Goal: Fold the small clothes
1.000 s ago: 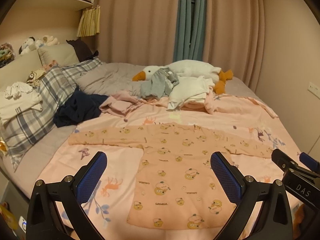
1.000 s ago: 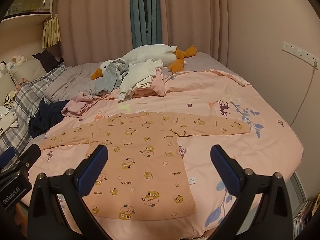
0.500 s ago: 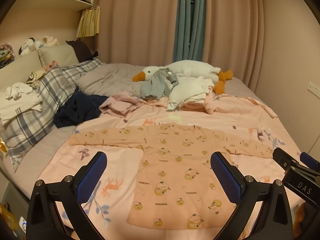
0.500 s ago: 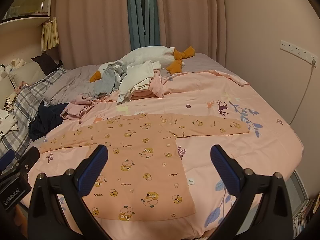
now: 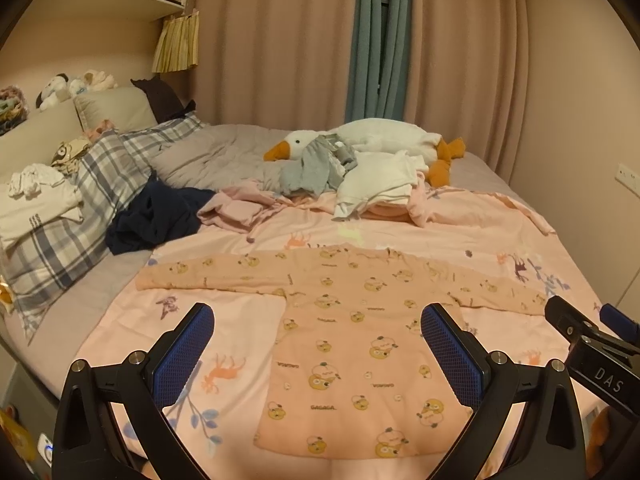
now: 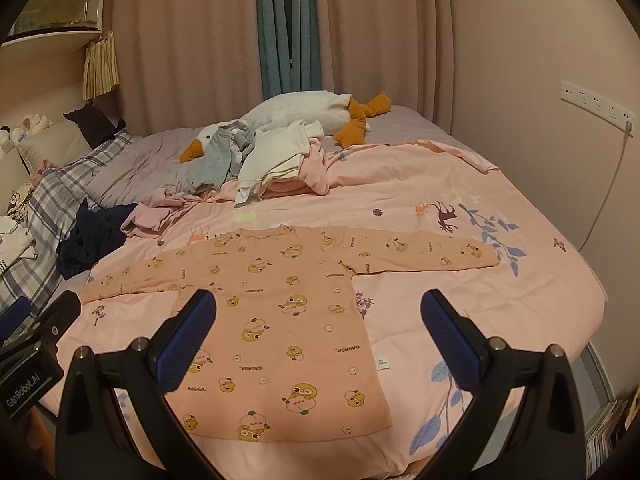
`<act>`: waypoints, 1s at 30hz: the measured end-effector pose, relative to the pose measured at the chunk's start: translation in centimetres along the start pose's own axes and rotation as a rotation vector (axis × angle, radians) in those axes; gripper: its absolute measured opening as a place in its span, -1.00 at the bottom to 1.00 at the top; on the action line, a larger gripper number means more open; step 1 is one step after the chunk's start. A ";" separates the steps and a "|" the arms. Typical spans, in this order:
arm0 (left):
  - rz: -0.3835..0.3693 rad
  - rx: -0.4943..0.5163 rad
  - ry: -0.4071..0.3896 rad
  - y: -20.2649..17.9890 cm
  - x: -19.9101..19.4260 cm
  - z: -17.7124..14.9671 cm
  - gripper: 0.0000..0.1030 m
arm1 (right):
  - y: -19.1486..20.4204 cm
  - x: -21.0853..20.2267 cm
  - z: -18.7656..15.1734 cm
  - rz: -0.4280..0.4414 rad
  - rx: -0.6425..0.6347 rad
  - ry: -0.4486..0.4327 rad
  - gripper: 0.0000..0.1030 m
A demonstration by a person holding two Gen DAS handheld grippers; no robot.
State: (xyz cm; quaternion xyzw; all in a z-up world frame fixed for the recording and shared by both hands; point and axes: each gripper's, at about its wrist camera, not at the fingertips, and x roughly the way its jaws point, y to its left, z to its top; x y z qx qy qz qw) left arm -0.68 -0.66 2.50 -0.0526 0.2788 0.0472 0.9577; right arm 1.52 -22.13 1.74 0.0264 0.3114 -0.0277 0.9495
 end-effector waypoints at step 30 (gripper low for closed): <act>-0.128 -0.047 0.128 3.1 11.2 2.6 0.99 | -4.0 7.5 3.7 0.052 0.023 0.068 0.98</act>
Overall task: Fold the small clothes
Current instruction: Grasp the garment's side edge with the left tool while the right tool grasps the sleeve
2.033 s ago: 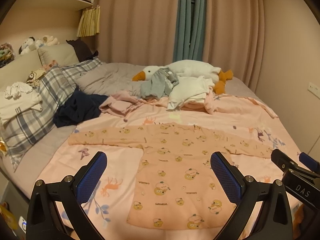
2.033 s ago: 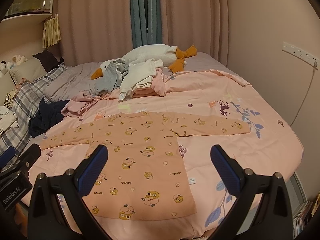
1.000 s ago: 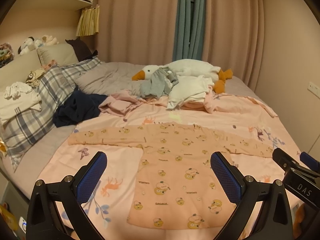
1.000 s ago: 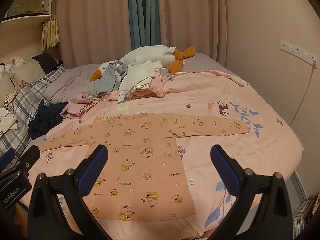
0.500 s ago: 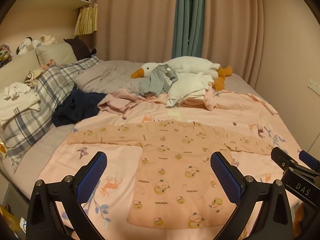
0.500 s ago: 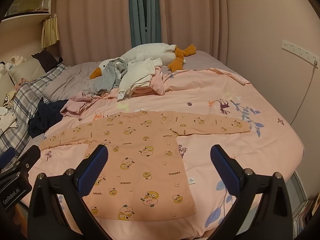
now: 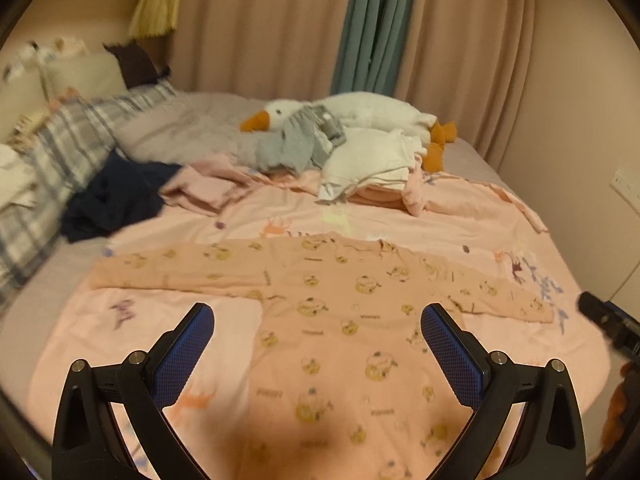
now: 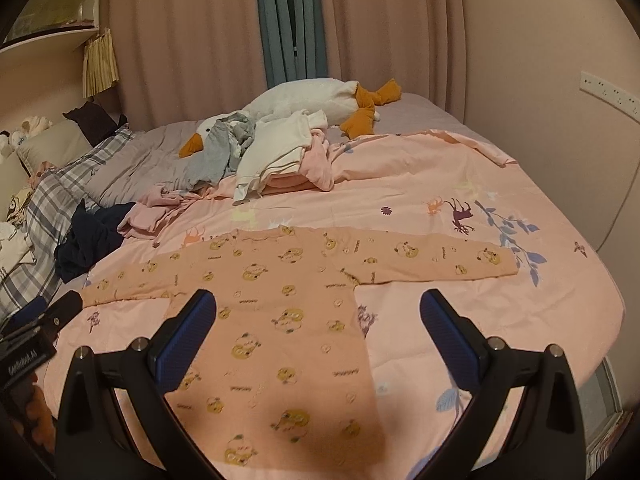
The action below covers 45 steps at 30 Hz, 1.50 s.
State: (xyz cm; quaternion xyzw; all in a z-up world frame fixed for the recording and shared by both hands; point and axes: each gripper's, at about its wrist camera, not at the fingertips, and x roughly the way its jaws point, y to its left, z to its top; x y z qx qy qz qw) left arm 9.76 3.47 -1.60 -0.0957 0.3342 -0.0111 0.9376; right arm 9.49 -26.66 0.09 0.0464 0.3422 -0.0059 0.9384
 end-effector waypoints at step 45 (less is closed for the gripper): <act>-0.021 -0.260 0.485 8.4 24.4 -3.1 -0.75 | -38.1 23.9 -4.6 0.019 0.848 0.206 -0.87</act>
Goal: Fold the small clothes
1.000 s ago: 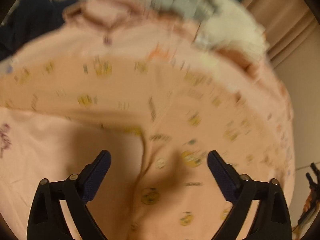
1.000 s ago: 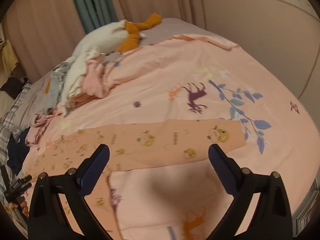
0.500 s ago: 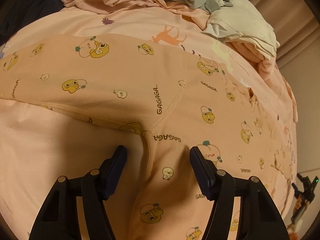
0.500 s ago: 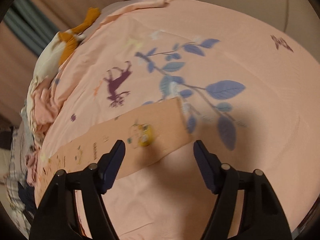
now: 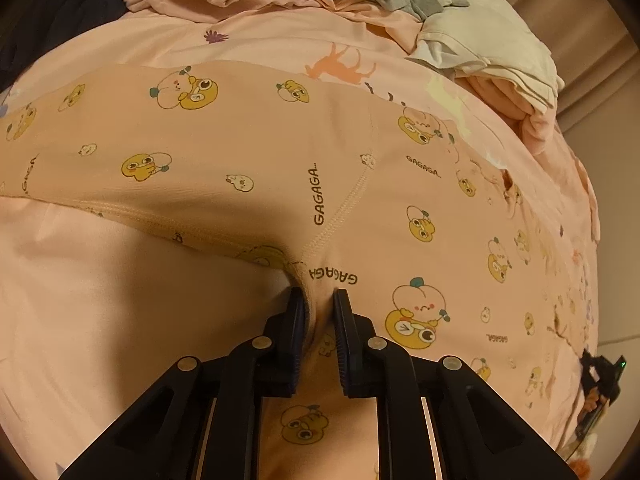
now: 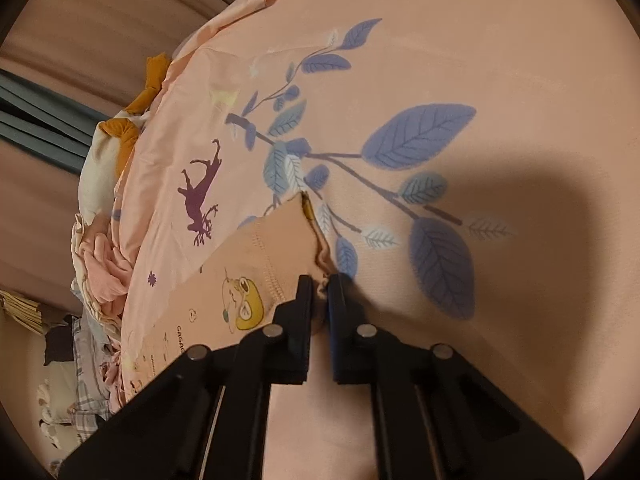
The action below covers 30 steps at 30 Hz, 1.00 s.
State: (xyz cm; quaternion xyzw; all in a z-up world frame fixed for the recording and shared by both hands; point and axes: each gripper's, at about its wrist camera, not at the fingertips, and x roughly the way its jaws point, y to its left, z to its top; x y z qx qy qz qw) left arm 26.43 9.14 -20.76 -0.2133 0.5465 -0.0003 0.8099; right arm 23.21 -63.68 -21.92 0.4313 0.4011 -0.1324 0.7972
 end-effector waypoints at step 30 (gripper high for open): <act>-0.078 -0.010 0.018 1.7 0.4 0.4 -0.84 | 41.8 7.2 -27.4 0.428 -0.851 0.345 -0.89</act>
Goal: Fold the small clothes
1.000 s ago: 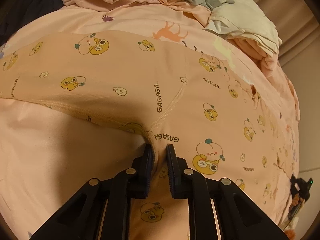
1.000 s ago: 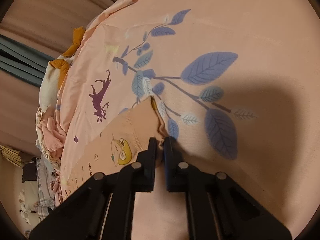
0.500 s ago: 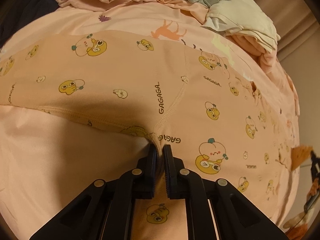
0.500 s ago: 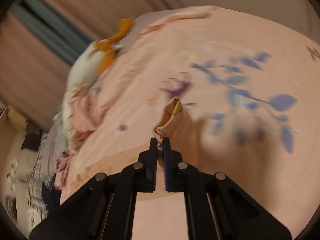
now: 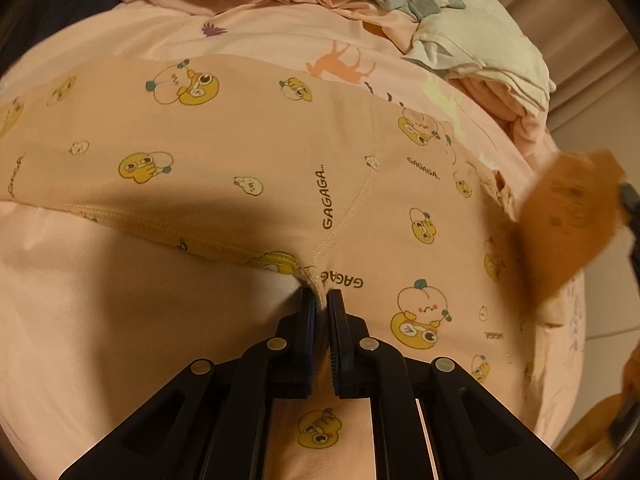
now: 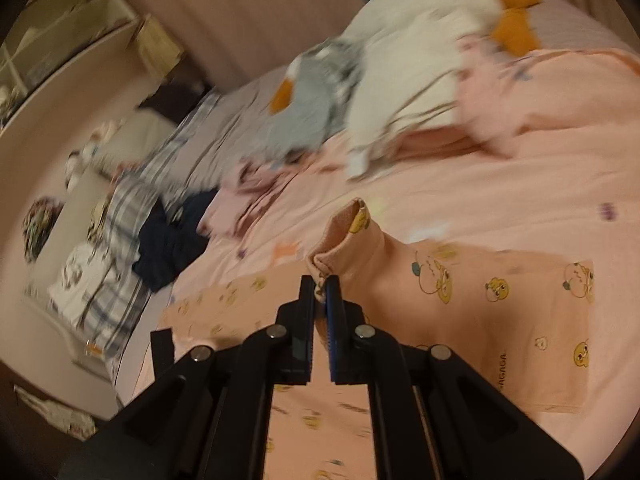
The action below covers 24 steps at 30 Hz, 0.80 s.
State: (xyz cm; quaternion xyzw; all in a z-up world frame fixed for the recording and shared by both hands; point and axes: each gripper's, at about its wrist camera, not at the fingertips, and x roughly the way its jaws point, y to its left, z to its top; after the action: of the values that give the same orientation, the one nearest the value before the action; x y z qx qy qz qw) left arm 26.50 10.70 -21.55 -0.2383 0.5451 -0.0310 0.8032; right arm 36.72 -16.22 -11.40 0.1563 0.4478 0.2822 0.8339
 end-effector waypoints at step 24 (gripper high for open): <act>-0.333 0.005 0.001 -5.5 -1.7 2.3 0.27 | -8.1 -8.4 -8.3 -0.424 0.018 -0.016 0.46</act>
State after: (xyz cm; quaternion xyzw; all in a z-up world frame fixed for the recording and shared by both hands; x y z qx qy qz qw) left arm 29.04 7.14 -17.10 -0.3232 0.4983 -0.1650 0.7874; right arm 28.76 -27.71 -14.64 0.0683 0.4663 0.0952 0.8768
